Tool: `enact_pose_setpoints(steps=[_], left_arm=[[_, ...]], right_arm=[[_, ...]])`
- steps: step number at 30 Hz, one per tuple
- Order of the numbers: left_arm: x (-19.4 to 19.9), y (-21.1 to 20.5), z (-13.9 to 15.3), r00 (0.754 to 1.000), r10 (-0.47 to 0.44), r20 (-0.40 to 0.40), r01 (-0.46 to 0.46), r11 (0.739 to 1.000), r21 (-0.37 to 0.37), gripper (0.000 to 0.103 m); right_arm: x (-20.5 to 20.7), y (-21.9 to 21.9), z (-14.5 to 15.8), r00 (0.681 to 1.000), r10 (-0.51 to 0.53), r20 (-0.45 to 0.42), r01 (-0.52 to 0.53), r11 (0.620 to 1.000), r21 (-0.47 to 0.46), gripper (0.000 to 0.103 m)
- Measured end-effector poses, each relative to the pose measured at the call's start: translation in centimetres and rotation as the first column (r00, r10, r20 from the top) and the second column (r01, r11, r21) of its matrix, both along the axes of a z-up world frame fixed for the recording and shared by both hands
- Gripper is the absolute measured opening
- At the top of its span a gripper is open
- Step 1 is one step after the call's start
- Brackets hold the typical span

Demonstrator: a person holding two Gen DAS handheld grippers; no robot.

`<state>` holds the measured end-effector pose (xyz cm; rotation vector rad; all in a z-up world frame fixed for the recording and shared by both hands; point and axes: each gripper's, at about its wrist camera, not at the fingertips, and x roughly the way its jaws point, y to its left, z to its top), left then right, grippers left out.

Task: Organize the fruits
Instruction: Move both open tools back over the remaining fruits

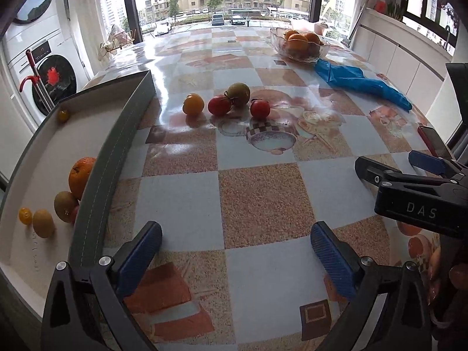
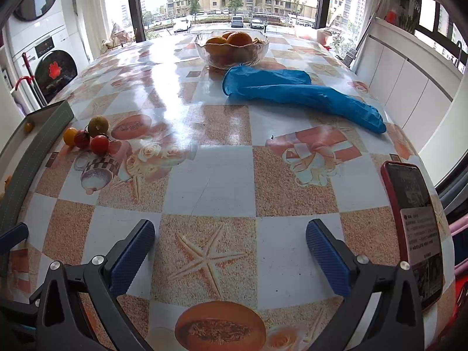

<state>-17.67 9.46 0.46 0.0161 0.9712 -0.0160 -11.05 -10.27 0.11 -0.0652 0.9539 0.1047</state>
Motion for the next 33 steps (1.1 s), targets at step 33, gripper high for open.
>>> enact_pose_setpoints(steps=[33], left_arm=[[7.5, 2.3, 0.0, 0.997, 0.05, -0.053, -0.051, 0.999, -0.007, 0.102]], right_arm=[[-0.1, -0.1, 0.0, 1.0, 0.001, 0.001, -0.001, 1.0, 0.0, 0.103]])
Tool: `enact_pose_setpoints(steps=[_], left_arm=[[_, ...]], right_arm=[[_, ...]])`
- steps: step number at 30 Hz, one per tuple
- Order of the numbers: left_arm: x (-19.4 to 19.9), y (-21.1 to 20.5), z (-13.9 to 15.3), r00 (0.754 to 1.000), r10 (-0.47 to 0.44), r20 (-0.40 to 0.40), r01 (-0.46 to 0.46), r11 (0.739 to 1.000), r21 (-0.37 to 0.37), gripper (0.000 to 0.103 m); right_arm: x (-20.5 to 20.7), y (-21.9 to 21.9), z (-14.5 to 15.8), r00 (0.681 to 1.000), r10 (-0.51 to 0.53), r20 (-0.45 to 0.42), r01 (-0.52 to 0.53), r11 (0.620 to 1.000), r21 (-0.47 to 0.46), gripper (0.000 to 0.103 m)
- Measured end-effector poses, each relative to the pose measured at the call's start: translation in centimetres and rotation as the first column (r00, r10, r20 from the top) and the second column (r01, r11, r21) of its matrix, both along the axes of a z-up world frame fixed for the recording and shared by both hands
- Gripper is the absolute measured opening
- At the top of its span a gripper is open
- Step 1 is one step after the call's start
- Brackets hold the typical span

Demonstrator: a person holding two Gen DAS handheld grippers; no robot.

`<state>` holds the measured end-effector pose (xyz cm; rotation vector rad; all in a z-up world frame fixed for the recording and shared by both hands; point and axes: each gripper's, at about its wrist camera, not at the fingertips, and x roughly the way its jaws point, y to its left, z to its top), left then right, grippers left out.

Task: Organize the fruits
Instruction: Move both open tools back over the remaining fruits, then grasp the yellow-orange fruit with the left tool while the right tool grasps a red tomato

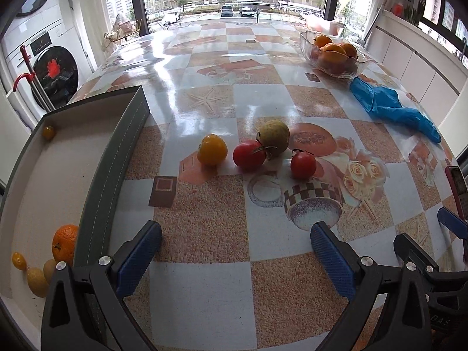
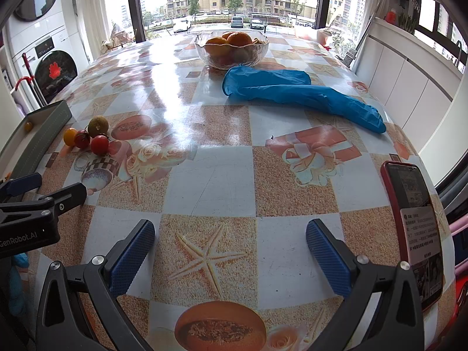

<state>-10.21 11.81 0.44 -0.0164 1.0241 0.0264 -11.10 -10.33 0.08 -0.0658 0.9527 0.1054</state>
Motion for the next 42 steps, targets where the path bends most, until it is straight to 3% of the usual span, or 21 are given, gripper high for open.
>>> enact_pose_setpoints(steps=[8, 9, 15, 17, 21, 29, 31, 36, 38, 39, 42], left_arm=[[2.4, 1.4, 0.2, 0.999, 0.032, 0.004, -0.032, 0.999, 0.003, 0.098], [2.6, 1.6, 0.3, 0.999, 0.03, 0.011, -0.031, 1.0, 0.006, 0.093], [4.6, 1.4, 0.4, 1.0, -0.002, 0.003, 0.002, 1.0, 0.004, 0.093], [4.9, 0.9, 0.5, 1.0, -0.028, 0.01, 0.028, 1.0, 0.002, 0.084], [4.9, 0.0, 1.0, 0.996, -0.079, 0.031, 0.079, 0.997, -0.006, 0.052], [2.6, 0.0, 1.3, 0.995, -0.089, 0.049, 0.091, 0.996, -0.027, 0.047], [1.3, -0.1, 1.3, 0.993, -0.106, 0.046, 0.107, 0.994, -0.036, 0.036], [-0.7, -0.8, 1.2, 0.991, -0.119, 0.063, 0.117, 0.993, 0.03, 0.036], [-0.3, -0.5, 1.3, 0.992, -0.11, 0.06, 0.109, 0.994, 0.02, 0.041], [0.1, -0.2, 1.3, 0.993, -0.1, 0.059, 0.099, 0.995, 0.022, 0.05], [1.3, 0.5, 1.2, 0.995, -0.08, 0.058, 0.079, 0.996, 0.035, 0.051]], right_arm=[[0.0, 0.0, 0.0, 1.0, 0.0, 0.0, 0.0, 1.0, 0.0, 0.103], [0.0, 0.0, 0.0, 1.0, 0.0, 0.0, 0.0, 1.0, 0.0, 0.103], [0.1, 0.0, -0.1, 1.0, 0.0, 0.001, 0.0, 1.0, 0.0, 0.103], [0.1, 0.0, -0.1, 1.0, 0.001, 0.001, -0.001, 1.0, 0.0, 0.103], [0.1, -0.1, -0.1, 1.0, 0.001, 0.001, -0.001, 1.0, 0.0, 0.103], [0.1, 0.0, -0.1, 1.0, 0.001, 0.002, -0.001, 1.0, -0.001, 0.103], [0.1, -0.1, -0.1, 1.0, 0.001, 0.002, -0.001, 1.0, -0.001, 0.103], [0.0, -0.1, -0.1, 1.0, 0.001, 0.002, -0.001, 1.0, -0.001, 0.103], [0.1, -0.1, -0.1, 1.0, 0.001, 0.003, -0.001, 1.0, -0.001, 0.103], [0.0, -0.1, -0.1, 1.0, 0.001, 0.003, -0.001, 1.0, -0.001, 0.103], [0.1, -0.1, -0.1, 1.0, 0.001, 0.003, -0.001, 1.0, -0.001, 0.103]])
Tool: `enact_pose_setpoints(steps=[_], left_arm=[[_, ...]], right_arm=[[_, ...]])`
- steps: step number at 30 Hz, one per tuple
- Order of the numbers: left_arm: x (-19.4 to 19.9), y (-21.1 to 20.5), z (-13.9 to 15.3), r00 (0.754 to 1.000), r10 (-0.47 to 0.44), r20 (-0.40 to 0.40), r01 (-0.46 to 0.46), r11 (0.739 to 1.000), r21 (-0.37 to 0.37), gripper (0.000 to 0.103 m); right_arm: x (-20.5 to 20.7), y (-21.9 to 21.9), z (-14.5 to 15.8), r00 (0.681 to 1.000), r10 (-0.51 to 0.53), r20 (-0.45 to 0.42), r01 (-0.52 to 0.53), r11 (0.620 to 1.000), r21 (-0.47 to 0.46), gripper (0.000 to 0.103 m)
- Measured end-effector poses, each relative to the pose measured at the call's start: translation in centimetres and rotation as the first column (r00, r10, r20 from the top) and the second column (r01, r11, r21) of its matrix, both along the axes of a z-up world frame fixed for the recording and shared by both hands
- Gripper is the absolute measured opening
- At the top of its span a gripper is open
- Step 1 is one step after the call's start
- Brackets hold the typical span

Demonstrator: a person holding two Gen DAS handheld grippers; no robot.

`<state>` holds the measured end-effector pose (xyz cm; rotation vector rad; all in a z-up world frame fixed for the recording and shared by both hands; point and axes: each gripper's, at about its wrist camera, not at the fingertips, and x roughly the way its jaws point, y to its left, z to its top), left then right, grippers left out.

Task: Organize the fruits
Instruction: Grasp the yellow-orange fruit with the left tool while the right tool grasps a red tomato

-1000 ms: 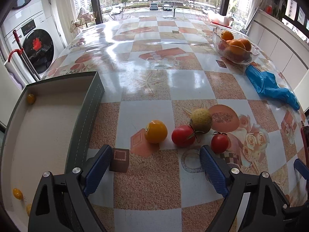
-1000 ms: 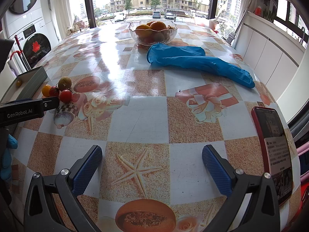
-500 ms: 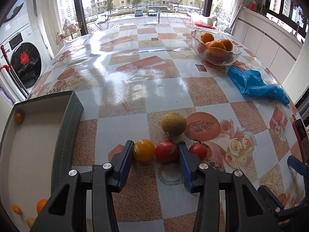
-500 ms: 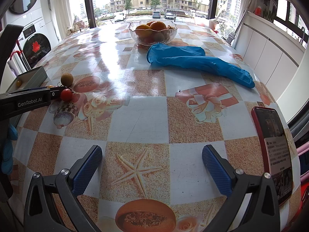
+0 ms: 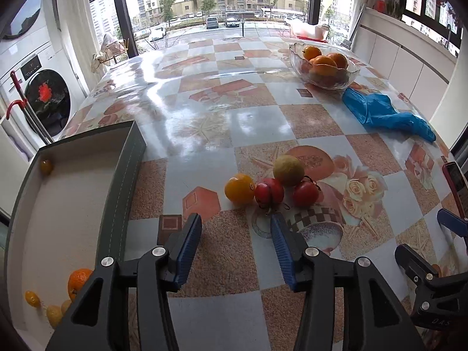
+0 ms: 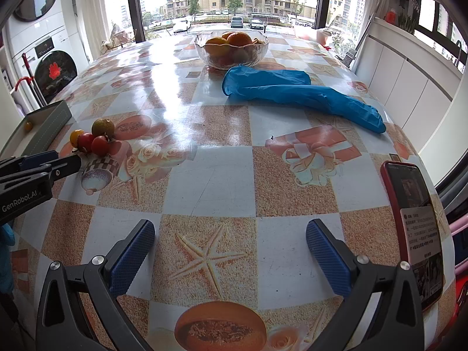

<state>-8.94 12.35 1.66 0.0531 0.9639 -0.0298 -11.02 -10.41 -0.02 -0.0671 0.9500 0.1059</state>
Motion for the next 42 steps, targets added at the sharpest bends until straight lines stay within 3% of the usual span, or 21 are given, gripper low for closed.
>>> enact_pose_setpoints(steps=[16, 17, 19, 22, 28, 33, 39, 42], left_arm=[[3.8, -0.1, -0.3, 0.999, -0.035, -0.006, 0.035, 0.999, -0.019, 0.05], [3.8, -0.1, -0.3, 0.999, -0.036, -0.006, 0.036, 0.999, -0.021, 0.049], [3.6, -0.3, -0.2, 0.999, -0.043, -0.006, 0.043, 0.999, -0.034, 0.035], [3.5, -0.8, -0.2, 0.998, -0.06, -0.001, 0.06, 0.998, -0.032, 0.023], [3.0, -0.4, -0.1, 1.0, -0.025, 0.017, 0.026, 0.999, -0.044, 0.023], [0.6, 1.8, 0.5, 0.998, 0.064, 0.023, -0.062, 0.993, -0.103, 0.023], [-2.5, 3.3, 2.0, 0.994, 0.093, 0.058, -0.084, 0.987, -0.14, 0.023], [-3.4, 4.1, 2.4, 0.993, 0.102, 0.057, -0.092, 0.983, -0.157, 0.023]], right_arm=[[0.0, 0.0, 0.3, 1.0, 0.0, -0.008, 0.0, 1.0, -0.002, 0.103], [0.0, 0.1, 0.4, 1.0, 0.001, -0.012, -0.001, 1.0, -0.004, 0.103], [0.2, 0.1, 0.4, 1.0, 0.003, -0.026, -0.003, 1.0, -0.004, 0.103], [0.9, 0.4, 0.5, 0.999, 0.014, -0.05, -0.013, 1.0, 0.003, 0.103], [3.3, 2.4, 1.1, 0.989, 0.126, -0.073, -0.115, 0.984, 0.136, 0.103], [5.6, 5.2, 1.3, 0.977, 0.205, -0.058, -0.192, 0.967, 0.169, 0.1], [7.2, 9.9, 1.2, 0.953, 0.299, -0.043, -0.292, 0.949, 0.121, 0.083], [7.0, 12.1, 1.3, 0.942, 0.332, -0.035, -0.33, 0.942, 0.068, 0.059]])
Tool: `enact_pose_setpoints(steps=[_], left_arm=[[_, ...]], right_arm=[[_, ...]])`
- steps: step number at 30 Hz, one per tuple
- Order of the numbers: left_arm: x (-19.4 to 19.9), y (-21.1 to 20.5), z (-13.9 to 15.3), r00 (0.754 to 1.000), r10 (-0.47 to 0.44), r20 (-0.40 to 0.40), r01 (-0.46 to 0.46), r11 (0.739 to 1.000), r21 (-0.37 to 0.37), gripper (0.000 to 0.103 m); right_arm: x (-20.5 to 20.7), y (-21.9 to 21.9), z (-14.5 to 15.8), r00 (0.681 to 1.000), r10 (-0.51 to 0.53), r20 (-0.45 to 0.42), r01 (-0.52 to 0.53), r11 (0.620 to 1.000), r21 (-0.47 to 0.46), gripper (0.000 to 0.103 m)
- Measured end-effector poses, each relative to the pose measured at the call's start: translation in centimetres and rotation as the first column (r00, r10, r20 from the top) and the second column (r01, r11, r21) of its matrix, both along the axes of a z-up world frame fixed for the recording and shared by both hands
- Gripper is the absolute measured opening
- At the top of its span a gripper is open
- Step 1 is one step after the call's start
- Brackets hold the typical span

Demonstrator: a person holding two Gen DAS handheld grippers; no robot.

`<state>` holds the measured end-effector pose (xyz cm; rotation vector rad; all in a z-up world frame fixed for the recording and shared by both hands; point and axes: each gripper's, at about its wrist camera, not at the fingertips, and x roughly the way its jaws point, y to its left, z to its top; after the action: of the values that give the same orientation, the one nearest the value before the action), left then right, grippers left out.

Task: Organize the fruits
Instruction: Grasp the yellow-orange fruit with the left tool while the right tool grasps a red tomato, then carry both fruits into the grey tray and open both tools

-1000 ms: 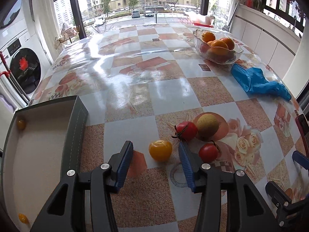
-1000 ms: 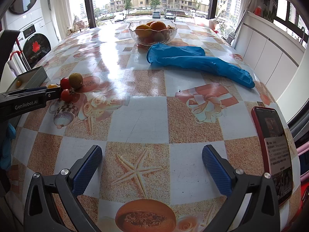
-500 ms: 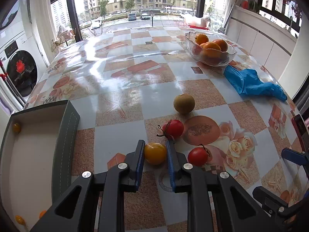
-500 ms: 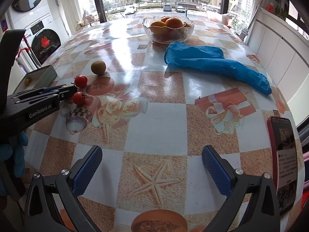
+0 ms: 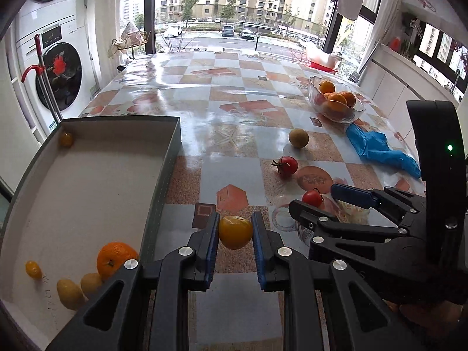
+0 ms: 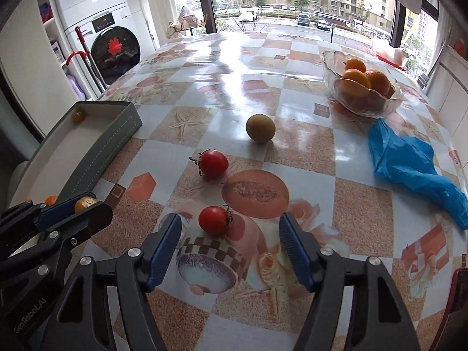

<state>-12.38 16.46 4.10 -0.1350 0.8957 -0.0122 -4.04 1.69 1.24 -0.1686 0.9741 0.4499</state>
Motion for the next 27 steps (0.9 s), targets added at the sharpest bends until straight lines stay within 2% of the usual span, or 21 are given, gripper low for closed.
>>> enact_pose_setpoints(steps=[2, 3, 9, 14, 27], left_arm=[[-0.4, 0.6, 0.4, 1.0, 0.009, 0.003, -0.009, 1.0, -0.006, 0.023], [-0.6, 0.9, 0.6, 1.0, 0.014, 0.006, -0.014, 1.0, -0.011, 0.023], [-1.4, 2.7, 1.2, 0.998, 0.054, 0.012, -0.054, 0.998, 0.009, 0.023], [-2.3, 4.8, 1.3, 0.994, 0.103, 0.025, -0.103, 0.995, -0.005, 0.023], [-4.9, 9.8, 1.4, 0.98, 0.191, 0.047, -0.191, 0.981, -0.022, 0.023]], right_arm=[[-0.2, 1.0, 0.0, 1.0, 0.013, 0.019, -0.012, 0.999, -0.045, 0.029], [-0.4, 1.2, 0.0, 1.0, 0.015, 0.016, -0.014, 0.999, -0.044, 0.024], [-1.0, 0.7, 0.9, 0.999, -0.01, -0.047, 0.011, 1.0, 0.016, 0.023], [-2.0, 1.5, 2.3, 0.998, 0.003, -0.058, -0.001, 0.999, 0.046, 0.023], [-4.7, 7.7, 5.6, 0.992, 0.113, -0.059, -0.106, 0.989, 0.101, 0.023]])
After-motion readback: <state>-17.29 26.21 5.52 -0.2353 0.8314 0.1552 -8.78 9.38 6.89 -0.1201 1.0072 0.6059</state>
